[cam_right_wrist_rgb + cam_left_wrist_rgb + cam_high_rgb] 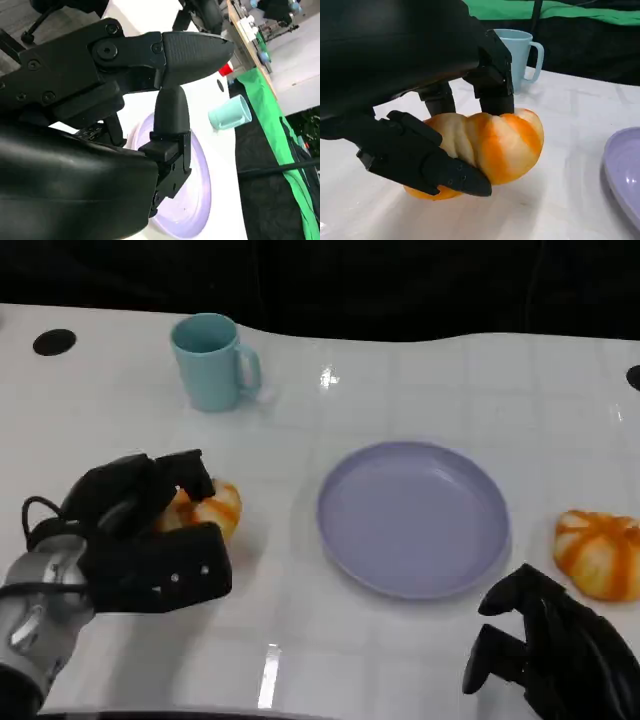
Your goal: Grasp the bread from the table and place it into the plate.
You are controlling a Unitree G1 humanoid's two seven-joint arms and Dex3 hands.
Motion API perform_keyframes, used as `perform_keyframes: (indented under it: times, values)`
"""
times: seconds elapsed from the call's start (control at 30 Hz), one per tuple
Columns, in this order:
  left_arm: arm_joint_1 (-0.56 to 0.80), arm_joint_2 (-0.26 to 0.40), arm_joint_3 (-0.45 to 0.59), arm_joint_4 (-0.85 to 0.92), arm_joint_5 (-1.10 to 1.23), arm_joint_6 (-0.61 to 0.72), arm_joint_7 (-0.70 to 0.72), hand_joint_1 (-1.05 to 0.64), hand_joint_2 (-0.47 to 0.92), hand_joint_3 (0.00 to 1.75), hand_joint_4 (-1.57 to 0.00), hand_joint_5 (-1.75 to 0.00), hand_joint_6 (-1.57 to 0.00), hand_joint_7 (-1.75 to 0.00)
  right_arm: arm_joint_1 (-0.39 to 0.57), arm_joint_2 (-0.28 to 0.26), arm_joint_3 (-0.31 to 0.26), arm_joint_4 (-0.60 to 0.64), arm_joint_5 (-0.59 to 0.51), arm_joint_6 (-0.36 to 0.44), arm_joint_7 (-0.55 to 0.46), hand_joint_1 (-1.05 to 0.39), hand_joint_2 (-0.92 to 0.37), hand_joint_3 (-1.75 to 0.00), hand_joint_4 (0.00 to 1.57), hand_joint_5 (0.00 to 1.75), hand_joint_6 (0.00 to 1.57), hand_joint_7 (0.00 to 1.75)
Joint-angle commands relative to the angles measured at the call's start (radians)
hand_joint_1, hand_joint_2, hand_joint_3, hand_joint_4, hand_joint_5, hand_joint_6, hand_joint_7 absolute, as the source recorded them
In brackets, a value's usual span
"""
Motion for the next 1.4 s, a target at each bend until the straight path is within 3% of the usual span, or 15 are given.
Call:
perform_keyframes:
  times: [0.03,0.2,0.5,0.53,0.6,0.93,1.1,1.4]
  values:
    - [-0.021,-0.006,0.016,-0.070,-0.012,0.040,-0.044,-0.26,0.89,0.45,-0.80,-1.75,-0.64,-1.75,0.009,-0.008,-0.008,-0.005,0.001,-0.008,0.003,-0.55,-0.92,-0.43,0.69,1.75,0.41,1.72]
    - [-0.023,-0.015,0.014,-0.090,-0.002,0.040,-0.050,-0.27,0.86,0.43,-0.73,-1.75,-0.59,-1.75,0.009,-0.009,-0.008,-0.002,0.002,-0.010,0.009,-0.54,-0.92,-0.43,0.69,1.75,0.41,1.71]
    - [-0.042,-0.046,0.007,-0.064,-0.013,-0.025,-0.026,-0.29,0.88,0.44,-0.77,-1.75,-0.63,-1.75,0.013,-0.004,-0.007,-0.003,0.007,-0.014,0.013,-0.55,-0.92,-0.42,0.70,1.75,0.43,1.72]
    - [-0.051,-0.058,0.001,-0.058,-0.011,-0.042,-0.020,-0.29,0.78,0.67,-0.84,-1.75,-0.68,-1.75,0.015,-0.004,-0.005,-0.005,0.006,-0.016,0.015,-0.54,-0.92,-0.43,0.70,1.75,0.42,1.71]
    - [-0.063,-0.071,-0.002,-0.045,-0.007,-0.065,-0.013,-0.29,0.68,0.87,-0.88,-1.75,-0.70,-1.75,0.018,-0.004,-0.004,-0.006,0.006,-0.019,0.017,-0.53,-0.92,-0.43,0.69,1.75,0.43,1.70]
    - [-0.085,-0.118,-0.018,-0.036,0.006,-0.084,-0.016,-0.26,0.58,1.13,-0.91,-1.75,-0.74,-1.75,0.020,0.002,-0.002,-0.009,0.008,-0.019,0.018,-0.53,-0.92,-0.44,0.68,1.75,0.43,1.69]
    - [-0.091,-0.131,-0.031,-0.039,0.015,-0.084,-0.020,-0.27,0.56,1.13,-0.90,-1.75,-0.72,-1.75,0.020,0.004,0.001,-0.010,0.003,-0.019,0.013,-0.53,-0.92,-0.43,0.69,1.75,0.44,1.69]
    - [-0.113,-0.165,-0.063,-0.016,0.043,-0.117,-0.003,-0.28,0.65,0.96,-0.84,-1.75,-0.68,-1.75,0.023,0.010,0.007,-0.014,0.001,-0.020,0.008,-0.54,-0.92,-0.42,0.71,1.75,0.45,1.70]
